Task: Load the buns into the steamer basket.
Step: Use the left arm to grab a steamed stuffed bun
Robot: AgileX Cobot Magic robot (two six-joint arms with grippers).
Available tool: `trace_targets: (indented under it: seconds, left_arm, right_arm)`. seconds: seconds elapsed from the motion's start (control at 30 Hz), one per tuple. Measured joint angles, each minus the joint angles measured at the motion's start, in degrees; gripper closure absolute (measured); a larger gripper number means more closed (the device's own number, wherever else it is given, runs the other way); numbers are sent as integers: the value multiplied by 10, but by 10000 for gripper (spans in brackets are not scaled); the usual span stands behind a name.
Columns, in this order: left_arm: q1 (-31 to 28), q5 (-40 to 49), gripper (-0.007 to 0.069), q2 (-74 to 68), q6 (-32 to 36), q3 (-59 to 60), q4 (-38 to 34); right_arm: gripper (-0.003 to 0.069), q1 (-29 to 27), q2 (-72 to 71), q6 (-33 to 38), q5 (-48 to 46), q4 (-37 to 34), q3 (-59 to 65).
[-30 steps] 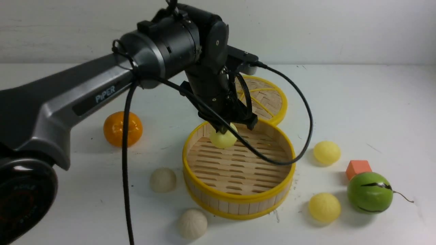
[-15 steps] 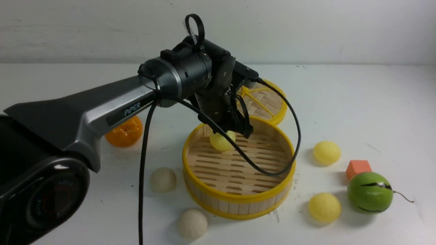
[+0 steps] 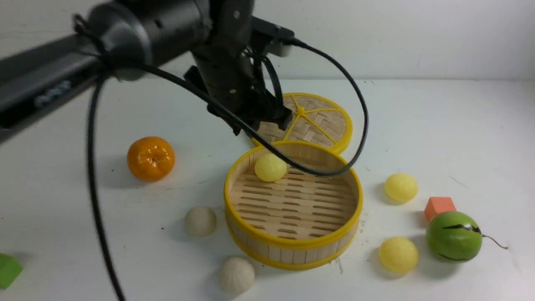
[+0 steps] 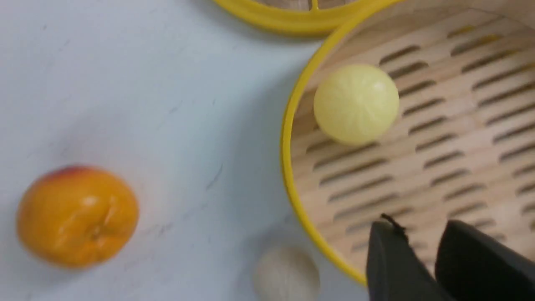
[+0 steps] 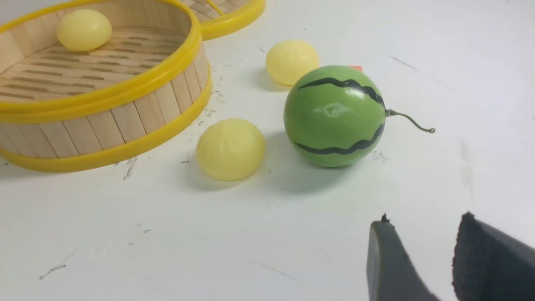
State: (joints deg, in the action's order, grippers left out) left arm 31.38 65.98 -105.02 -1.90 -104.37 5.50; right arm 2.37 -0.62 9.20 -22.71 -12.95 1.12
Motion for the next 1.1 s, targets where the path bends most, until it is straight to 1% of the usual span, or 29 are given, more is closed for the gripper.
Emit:
trace_targets:
  seconds: [0.03, 0.07, 0.1, 0.2, 0.27, 0.33, 0.37, 0.4, 0.43, 0.47, 0.53, 0.57, 0.6, 0.63, 0.67, 0.73, 0.87, 0.93, 1.1]
  left_arm:
    - [-11, 13, 599, 30, 12, 35, -13]
    - [-14, 15, 608, 36, 15, 42, -16]
    - [-32, 23, 638, 70, 40, 101, -36]
    - [-74, -5, 638, 103, 106, 217, -79]
    - [-101, -51, 638, 99, 156, 267, -118]
    - [-124, -94, 636, 78, 200, 287, -163]
    - [-131, -110, 630, 65, 218, 287, -180]
    - [-139, -134, 606, 46, 252, 283, -204]
    - [-140, -136, 601, 44, 257, 282, -207]
    - [-143, -148, 560, 25, 288, 276, -218]
    - [-144, -159, 487, 2, 316, 272, -223]
    - [-144, -164, 449, -8, 322, 272, -223]
    - [-144, -164, 442, -9, 323, 272, -223]
    - [-144, -171, 393, -19, 325, 272, -217]
    - [-144, -178, 365, -24, 325, 272, -211]
    - [-144, -196, 329, -28, 318, 272, -196]
    - [-144, -221, 321, -28, 312, 272, -188]
    - [-144, -237, 328, -29, 311, 272, -189]
    - [-144, -242, 349, -35, 310, 272, -199]
  right_arm:
    - [419, 0, 0, 0, 0, 0, 0]
    - [419, 0, 0, 0, 0, 0, 0]
    - [418, 0, 0, 0, 0, 0, 0]
    - [419, 0, 0, 0, 0, 0, 0]
    - [419, 0, 0, 0, 0, 0, 0]
    - [419, 0, 0, 0, 0, 0, 0]
    - [419, 0, 0, 0, 0, 0, 0]
    - [419, 0, 0, 0, 0, 0, 0]
    - [419, 0, 0, 0, 0, 0, 0]
    - [419, 0, 0, 0, 0, 0, 0]
    - [419, 0, 0, 0, 0, 0, 0]
    - [419, 0, 0, 0, 0, 0, 0]
    - [419, 0, 0, 0, 0, 0, 0]
    - [419, 0, 0, 0, 0, 0, 0]
    - [419, 0, 0, 0, 0, 0, 0]
    - [419, 0, 0, 0, 0, 0, 0]
    - [419, 0, 0, 0, 0, 0, 0]
    - [419, 0, 0, 0, 0, 0, 0]
    - [419, 0, 0, 0, 0, 0, 0]
